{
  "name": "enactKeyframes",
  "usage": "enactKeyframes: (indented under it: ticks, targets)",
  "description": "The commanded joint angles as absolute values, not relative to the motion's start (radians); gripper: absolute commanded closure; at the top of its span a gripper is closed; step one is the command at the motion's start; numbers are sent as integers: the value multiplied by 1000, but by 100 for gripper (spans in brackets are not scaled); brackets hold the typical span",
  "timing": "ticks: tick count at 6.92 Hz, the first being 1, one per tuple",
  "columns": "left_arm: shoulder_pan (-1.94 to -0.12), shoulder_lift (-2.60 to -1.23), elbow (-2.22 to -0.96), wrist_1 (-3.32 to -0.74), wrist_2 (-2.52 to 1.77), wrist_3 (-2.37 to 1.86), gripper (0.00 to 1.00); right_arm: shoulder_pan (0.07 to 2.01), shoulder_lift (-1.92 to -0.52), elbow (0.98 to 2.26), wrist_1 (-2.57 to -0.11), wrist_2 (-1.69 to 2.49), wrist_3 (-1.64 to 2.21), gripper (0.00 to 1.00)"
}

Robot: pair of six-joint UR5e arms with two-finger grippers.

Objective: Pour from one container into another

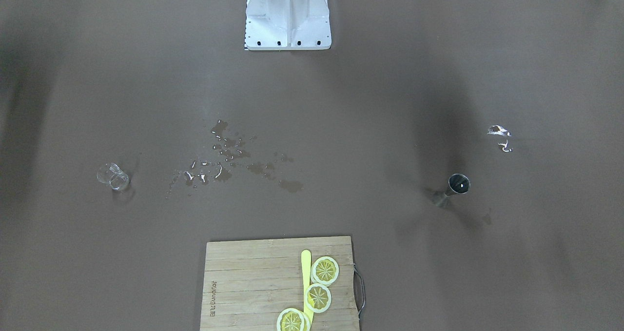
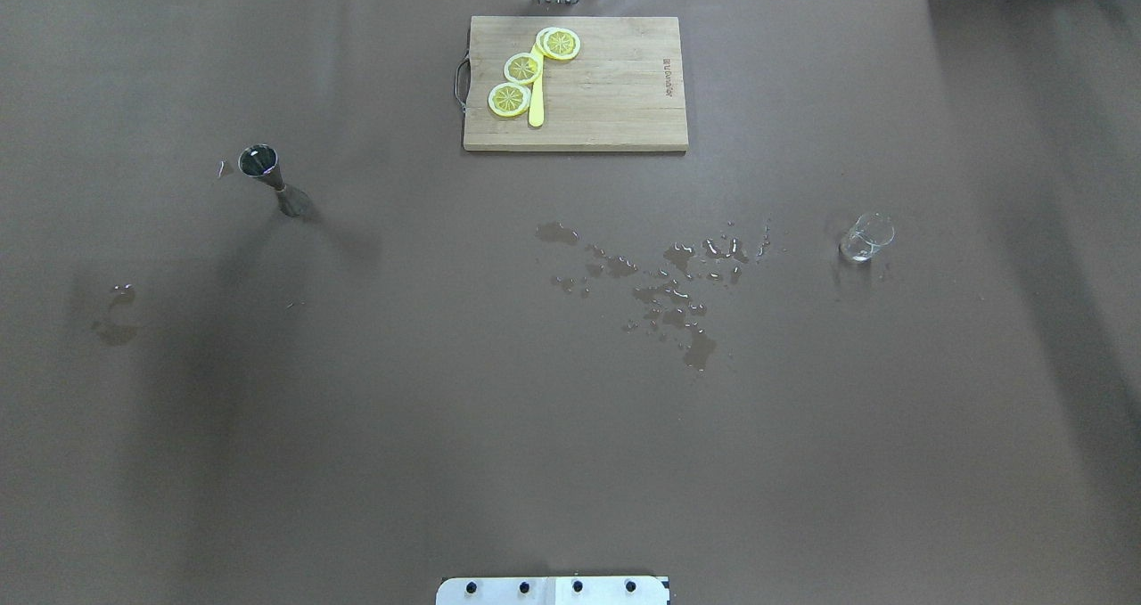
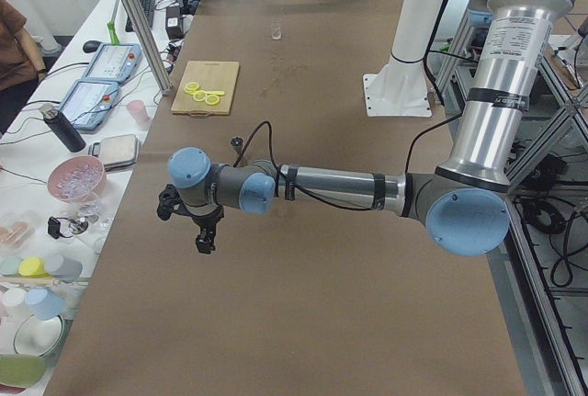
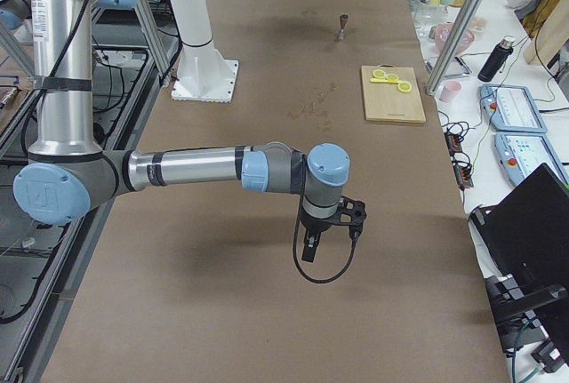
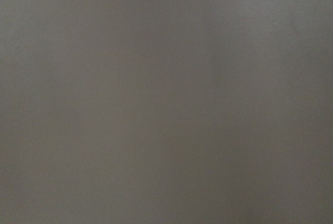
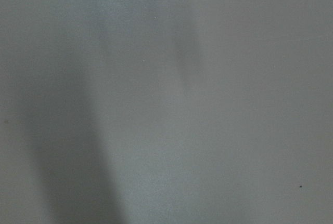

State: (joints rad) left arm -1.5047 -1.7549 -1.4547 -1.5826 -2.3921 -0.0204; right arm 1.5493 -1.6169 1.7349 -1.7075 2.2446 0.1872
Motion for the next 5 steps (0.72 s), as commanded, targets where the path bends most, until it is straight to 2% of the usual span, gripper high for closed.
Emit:
enactKeyframes:
  ticks: [1, 2, 5]
  targets:
    - [-1589, -1630, -1480, -1499, -2388, 132, 2, 1549, -1617, 1733, -1707, 2247, 187, 0]
    - [-1598, -1585, -1489, -1497, -2384, 124, 1, 1548, -1618, 1730, -1707, 2247, 186, 0]
    - [-1598, -1588, -1517, -1497, -2373, 81, 1, 1548, -1623, 1724, -1709, 2247, 186, 0]
